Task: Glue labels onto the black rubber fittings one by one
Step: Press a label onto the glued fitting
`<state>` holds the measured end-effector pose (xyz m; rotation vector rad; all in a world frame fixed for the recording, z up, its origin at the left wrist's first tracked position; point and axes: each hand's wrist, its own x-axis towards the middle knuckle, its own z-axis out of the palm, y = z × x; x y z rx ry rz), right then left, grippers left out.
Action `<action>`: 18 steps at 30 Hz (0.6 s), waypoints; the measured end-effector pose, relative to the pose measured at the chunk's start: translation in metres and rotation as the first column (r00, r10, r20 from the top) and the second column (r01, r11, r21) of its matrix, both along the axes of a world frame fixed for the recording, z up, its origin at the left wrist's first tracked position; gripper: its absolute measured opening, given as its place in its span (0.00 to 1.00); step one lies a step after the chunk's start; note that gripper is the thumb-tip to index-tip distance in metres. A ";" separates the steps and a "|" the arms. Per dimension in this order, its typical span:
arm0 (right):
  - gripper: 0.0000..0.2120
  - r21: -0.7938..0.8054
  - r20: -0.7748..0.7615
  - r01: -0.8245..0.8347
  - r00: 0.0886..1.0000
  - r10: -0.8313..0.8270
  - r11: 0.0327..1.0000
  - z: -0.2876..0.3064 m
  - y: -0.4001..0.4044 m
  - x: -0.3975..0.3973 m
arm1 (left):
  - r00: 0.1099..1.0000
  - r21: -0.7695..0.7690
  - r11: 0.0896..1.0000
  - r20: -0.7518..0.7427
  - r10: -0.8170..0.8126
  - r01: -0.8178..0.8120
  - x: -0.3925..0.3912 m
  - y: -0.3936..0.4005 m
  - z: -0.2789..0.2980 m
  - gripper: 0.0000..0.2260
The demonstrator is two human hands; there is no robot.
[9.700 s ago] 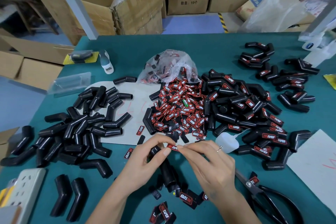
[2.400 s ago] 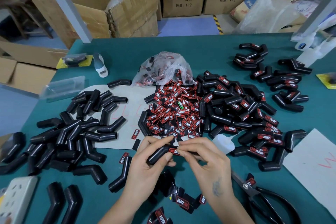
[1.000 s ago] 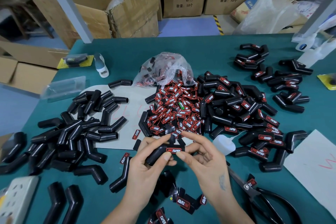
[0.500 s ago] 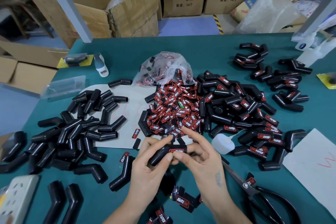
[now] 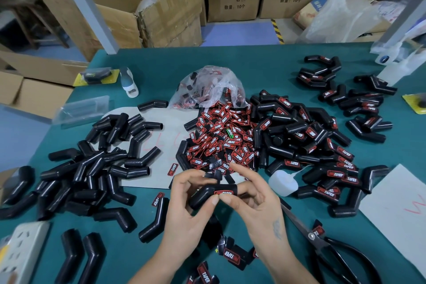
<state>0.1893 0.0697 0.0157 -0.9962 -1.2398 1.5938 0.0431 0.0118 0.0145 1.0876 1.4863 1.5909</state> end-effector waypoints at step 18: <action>0.33 -0.090 -0.070 -0.059 0.996 0.053 0.994 -0.003 0.000 -0.001 | 0.948 0.169 0.981 -0.314 -0.041 0.098 -0.004 0.005 -0.004 0.13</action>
